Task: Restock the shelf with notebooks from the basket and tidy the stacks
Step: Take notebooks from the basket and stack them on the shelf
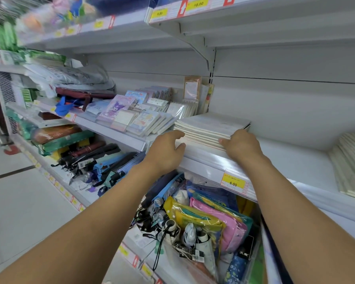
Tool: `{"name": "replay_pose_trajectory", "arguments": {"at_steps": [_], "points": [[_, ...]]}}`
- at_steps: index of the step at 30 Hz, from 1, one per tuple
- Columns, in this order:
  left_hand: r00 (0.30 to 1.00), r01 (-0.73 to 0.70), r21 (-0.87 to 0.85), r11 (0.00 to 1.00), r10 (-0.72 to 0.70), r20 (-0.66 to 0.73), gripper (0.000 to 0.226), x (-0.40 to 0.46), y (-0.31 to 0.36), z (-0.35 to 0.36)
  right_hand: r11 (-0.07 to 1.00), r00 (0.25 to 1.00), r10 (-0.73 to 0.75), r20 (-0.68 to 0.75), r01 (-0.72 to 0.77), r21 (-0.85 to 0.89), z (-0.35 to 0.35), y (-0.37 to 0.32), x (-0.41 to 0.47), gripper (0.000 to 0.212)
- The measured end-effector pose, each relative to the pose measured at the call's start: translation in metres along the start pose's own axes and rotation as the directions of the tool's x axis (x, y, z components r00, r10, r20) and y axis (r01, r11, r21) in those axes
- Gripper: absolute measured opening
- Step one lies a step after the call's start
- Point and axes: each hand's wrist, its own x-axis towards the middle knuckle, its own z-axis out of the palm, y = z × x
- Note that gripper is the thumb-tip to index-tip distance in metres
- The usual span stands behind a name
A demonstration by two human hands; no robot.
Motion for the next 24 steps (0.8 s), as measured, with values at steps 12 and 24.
{"name": "replay_pose_trajectory", "arguments": {"at_steps": [12, 24], "points": [[0.941, -0.068, 0.307, 0.949, -0.041, 0.336, 0.019, -0.071, -0.047, -0.038, 0.843, 0.745, -0.538, -0.395, 0.487, -0.231, -0.012, -0.089, -0.098, 0.038], [0.058, 0.286, 0.805, 0.519, -0.849, 0.526, 0.058, -0.295, -0.195, -0.059, 0.98, 0.562, 0.105, 0.821, -0.198, 0.01, 0.26, -0.003, -0.346, 0.053]]}}
